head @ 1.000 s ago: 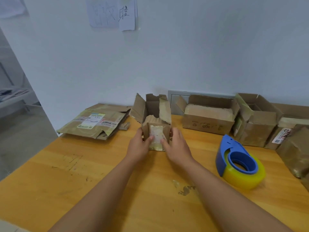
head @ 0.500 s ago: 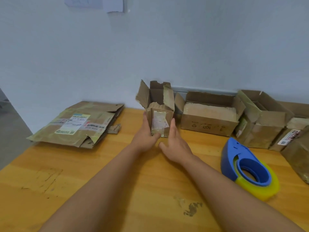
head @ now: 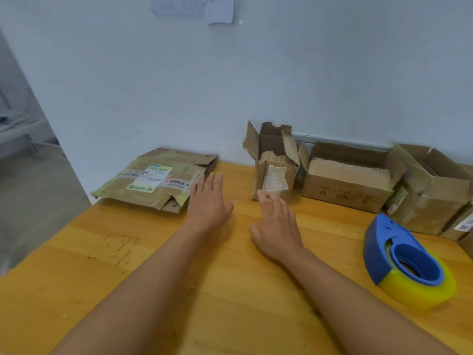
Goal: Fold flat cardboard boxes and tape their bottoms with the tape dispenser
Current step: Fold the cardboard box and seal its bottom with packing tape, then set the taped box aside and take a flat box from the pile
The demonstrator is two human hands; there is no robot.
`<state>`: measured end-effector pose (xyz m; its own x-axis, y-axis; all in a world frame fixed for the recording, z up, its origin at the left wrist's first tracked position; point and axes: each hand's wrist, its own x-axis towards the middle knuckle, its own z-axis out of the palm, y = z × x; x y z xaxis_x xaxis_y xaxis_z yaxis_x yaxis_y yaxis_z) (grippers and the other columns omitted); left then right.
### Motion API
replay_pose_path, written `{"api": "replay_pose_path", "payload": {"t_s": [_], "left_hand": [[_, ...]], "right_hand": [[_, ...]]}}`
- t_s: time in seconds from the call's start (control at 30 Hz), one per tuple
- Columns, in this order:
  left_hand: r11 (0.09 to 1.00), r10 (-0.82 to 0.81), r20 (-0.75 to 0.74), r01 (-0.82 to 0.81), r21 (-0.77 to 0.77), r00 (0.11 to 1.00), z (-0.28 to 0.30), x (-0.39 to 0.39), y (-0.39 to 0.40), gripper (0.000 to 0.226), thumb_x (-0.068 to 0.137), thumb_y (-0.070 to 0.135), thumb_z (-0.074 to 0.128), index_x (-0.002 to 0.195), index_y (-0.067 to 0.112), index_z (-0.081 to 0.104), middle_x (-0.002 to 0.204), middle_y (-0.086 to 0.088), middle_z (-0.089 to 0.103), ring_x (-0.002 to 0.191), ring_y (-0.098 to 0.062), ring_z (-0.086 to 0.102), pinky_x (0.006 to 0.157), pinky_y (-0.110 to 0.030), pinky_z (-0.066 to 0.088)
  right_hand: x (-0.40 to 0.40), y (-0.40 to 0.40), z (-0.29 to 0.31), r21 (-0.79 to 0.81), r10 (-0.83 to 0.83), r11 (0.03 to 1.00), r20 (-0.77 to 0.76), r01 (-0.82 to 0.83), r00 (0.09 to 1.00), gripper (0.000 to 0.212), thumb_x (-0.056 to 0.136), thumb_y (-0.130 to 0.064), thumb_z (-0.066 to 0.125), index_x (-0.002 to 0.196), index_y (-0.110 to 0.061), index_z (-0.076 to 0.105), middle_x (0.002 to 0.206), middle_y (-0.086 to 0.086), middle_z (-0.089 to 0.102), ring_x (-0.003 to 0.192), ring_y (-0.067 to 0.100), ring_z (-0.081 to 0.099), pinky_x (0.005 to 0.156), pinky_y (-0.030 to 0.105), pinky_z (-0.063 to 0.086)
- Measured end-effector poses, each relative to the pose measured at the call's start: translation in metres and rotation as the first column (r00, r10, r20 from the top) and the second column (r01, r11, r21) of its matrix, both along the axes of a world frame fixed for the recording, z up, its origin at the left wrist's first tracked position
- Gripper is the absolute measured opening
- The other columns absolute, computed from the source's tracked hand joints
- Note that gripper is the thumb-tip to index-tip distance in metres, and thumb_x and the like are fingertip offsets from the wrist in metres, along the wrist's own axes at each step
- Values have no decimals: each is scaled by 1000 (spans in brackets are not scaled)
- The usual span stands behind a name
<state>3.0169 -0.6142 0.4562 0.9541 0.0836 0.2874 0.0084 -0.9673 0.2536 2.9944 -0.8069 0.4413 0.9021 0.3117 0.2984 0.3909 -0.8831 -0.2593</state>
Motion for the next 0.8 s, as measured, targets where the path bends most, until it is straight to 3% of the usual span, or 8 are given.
{"api": "replay_pose_path", "payload": {"t_s": [0.13, 0.23, 0.4, 0.6, 0.8], "left_hand": [[995, 99, -69, -98, 16, 993, -3, -29, 52, 81, 92, 43, 50, 158, 22, 6, 166, -7, 3, 152, -28, -6, 121, -46, -3], [993, 118, -124, -114, 42, 985, -10, -45, 81, 82, 89, 35, 50, 157, 24, 4, 166, -7, -3, 152, -27, -10, 122, -46, -6], [990, 133, -74, -129, 49, 988, -19, -51, 110, 81, 88, 6, 47, 157, 29, 11, 166, -2, 3, 152, -25, -4, 122, -45, -1], [987, 134, 33, -137, 80, 990, -26, -39, 122, 66, 94, 7, 42, 153, 34, 28, 163, -1, 23, 151, -28, 13, 122, -46, 5], [984, 138, 193, -156, 80, 971, -17, -45, 115, 65, 91, 0, 45, 150, 26, 40, 156, -5, 39, 144, -31, 31, 116, -41, 21]], "right_hand": [[-15, 35, -3, -72, 175, 978, -239, -197, 955, 75, 97, -59, 40, 158, -32, 6, 167, 0, 2, 153, 21, 1, 121, 45, 5], [-21, 58, -7, -122, 206, 958, -339, -260, 918, 74, 97, -68, 31, 158, -34, 8, 168, -2, -2, 154, 20, -4, 123, 45, 1], [-19, 62, -13, -167, 185, 953, -344, -254, 921, 73, 95, -73, 21, 158, -37, 10, 168, -3, 0, 154, 18, -2, 123, 46, 0], [-14, 61, -20, -183, 170, 955, -311, -235, 935, 76, 90, -77, 15, 156, -39, 17, 167, -5, 5, 153, 16, 0, 122, 47, 2], [-15, 61, -21, -156, 173, 962, -289, -225, 941, 73, 92, -75, 20, 155, -38, 22, 167, -4, 10, 153, 17, 4, 122, 46, 3]]}}
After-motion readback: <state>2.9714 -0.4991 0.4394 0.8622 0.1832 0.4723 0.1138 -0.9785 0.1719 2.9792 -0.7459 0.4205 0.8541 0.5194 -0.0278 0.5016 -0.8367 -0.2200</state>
